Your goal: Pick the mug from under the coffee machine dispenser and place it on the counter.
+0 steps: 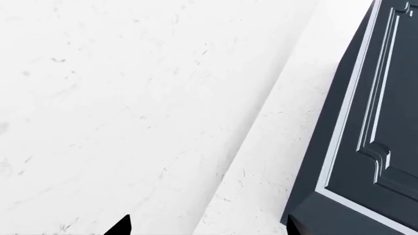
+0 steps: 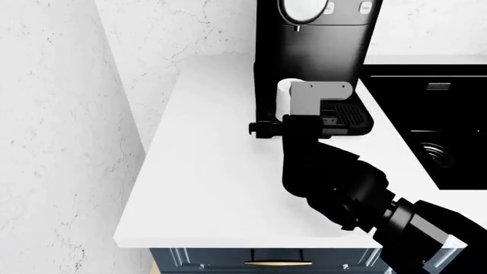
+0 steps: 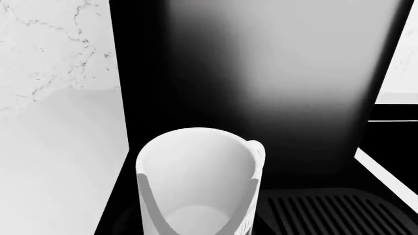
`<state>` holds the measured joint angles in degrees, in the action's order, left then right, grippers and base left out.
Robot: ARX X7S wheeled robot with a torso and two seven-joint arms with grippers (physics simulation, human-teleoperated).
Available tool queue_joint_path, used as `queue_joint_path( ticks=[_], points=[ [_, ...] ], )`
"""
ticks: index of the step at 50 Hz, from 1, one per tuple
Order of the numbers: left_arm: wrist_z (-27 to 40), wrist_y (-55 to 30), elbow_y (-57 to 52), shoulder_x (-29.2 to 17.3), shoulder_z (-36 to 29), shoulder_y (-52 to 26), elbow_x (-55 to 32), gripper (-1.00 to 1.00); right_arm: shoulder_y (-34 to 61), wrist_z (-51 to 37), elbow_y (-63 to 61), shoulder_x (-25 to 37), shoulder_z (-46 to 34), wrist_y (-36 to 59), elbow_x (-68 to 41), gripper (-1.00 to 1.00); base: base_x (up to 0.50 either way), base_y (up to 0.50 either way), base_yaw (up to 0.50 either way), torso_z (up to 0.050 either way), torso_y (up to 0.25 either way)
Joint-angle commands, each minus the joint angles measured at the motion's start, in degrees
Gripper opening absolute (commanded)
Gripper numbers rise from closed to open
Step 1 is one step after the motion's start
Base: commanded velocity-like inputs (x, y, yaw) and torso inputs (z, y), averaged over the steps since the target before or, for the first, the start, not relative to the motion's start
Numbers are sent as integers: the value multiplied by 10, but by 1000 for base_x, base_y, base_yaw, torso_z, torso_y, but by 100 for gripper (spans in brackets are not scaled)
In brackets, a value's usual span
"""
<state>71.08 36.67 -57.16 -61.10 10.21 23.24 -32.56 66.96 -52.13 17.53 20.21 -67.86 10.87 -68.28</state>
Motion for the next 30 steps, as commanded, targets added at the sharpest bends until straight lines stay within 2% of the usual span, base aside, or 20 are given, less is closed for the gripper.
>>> queue_joint_path(
  ticks=[1,30],
  points=[
    [-2,1,3,2,0,0,-1,100,3,-3,0,-1,-1,4,11,-100,0,0,0,0,0],
    [-5,-1,2,5,2,0,-4,100,37,-32,-72,18,-6,26,28,-100,0,0,0,0,0]
  ],
)
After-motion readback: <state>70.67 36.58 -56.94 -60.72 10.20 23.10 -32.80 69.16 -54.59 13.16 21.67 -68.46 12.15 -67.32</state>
